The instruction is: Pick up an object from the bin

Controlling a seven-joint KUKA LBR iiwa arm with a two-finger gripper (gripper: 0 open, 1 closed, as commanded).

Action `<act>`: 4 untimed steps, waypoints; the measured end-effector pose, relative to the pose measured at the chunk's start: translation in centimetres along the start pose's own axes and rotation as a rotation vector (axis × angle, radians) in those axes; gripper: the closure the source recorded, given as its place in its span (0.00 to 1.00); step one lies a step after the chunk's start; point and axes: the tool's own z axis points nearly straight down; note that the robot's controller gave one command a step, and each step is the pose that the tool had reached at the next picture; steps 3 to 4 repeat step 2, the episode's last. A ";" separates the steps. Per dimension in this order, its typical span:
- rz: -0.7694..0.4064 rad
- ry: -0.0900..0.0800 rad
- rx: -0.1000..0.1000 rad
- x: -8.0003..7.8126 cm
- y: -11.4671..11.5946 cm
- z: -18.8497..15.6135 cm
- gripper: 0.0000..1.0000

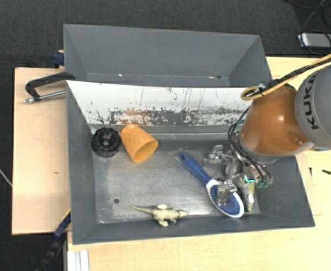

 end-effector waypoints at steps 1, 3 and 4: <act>-0.001 0.033 -0.004 0.7 0.0 0.1 1.00; -0.238 0.016 -0.001 0.1 -0.5 -14.0 1.00; -0.238 0.016 -0.001 0.1 -0.5 -14.0 1.00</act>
Offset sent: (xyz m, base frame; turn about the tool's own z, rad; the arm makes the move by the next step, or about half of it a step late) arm 0.0000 0.0000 0.0000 0.0000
